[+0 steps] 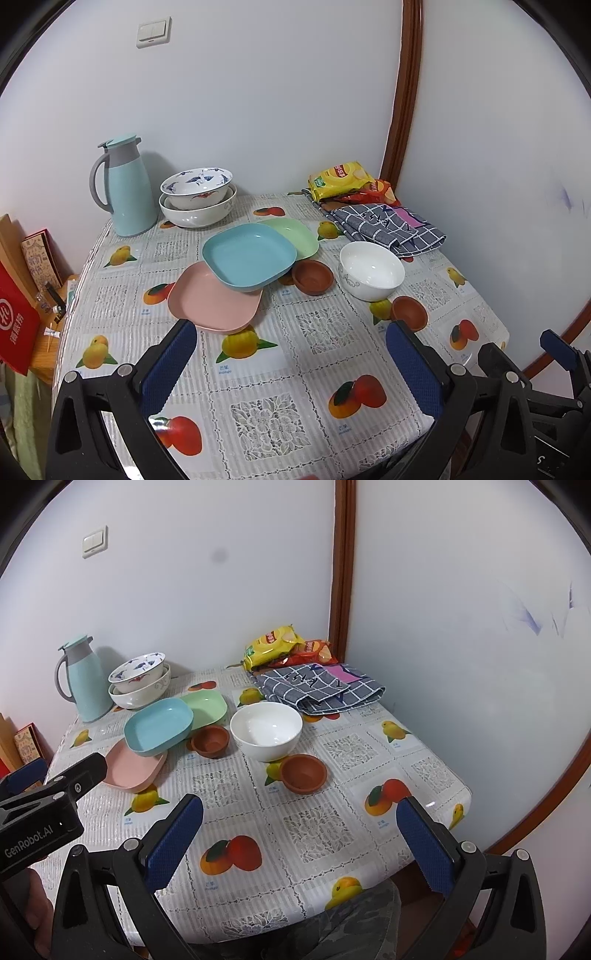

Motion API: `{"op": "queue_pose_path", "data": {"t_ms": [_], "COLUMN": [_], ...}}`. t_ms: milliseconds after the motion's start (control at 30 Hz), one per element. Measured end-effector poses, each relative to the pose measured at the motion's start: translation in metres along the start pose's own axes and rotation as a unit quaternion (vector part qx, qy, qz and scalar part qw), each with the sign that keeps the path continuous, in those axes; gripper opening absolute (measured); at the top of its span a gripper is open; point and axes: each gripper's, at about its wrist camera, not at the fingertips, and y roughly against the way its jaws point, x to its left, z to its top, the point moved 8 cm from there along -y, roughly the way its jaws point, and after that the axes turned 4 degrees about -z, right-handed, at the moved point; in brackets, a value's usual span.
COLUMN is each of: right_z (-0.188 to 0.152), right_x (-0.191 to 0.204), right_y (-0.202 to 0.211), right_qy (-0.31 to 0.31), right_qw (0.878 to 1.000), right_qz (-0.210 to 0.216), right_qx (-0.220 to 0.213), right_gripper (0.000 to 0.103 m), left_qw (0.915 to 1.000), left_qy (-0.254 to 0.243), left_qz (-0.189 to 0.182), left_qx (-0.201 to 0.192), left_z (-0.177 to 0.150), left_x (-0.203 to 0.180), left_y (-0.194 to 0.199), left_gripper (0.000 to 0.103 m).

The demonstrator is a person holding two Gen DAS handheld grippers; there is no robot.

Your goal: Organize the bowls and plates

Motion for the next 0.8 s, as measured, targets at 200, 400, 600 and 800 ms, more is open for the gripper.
{"op": "queue_pose_path", "data": {"t_ms": [200,400,600,800], "right_z": [0.003,0.007,0.013,0.015], "right_x": [-0.001,0.002,0.007,0.011], "right_y": [-0.001,-0.001,0.000,-0.010], "right_qy": [0.000,0.013,-0.003,-0.009], "right_qw": [1.000,1.000,1.000,1.000], "right_qz": [-0.012,-0.015,0.017,0.011], "right_qx": [0.002,-0.010,-0.009,0.008], "right_gripper": [0.103,0.103,0.103,0.103], "left_qw": [0.9999,0.9995,0.9993,0.9992], "left_qy": [-0.008,-0.009,-0.031,-0.034], "left_qz": [-0.010,-0.030,-0.023,-0.021], "left_qx": [0.003,0.010,0.001,0.000], "left_z": [0.006,0.015,0.022,0.032], "left_x": [-0.001,-0.001,-0.001,0.009], "left_y": [-0.004,-0.010,-0.009,-0.016], "left_gripper": [0.103,0.103,0.103,0.103]}}
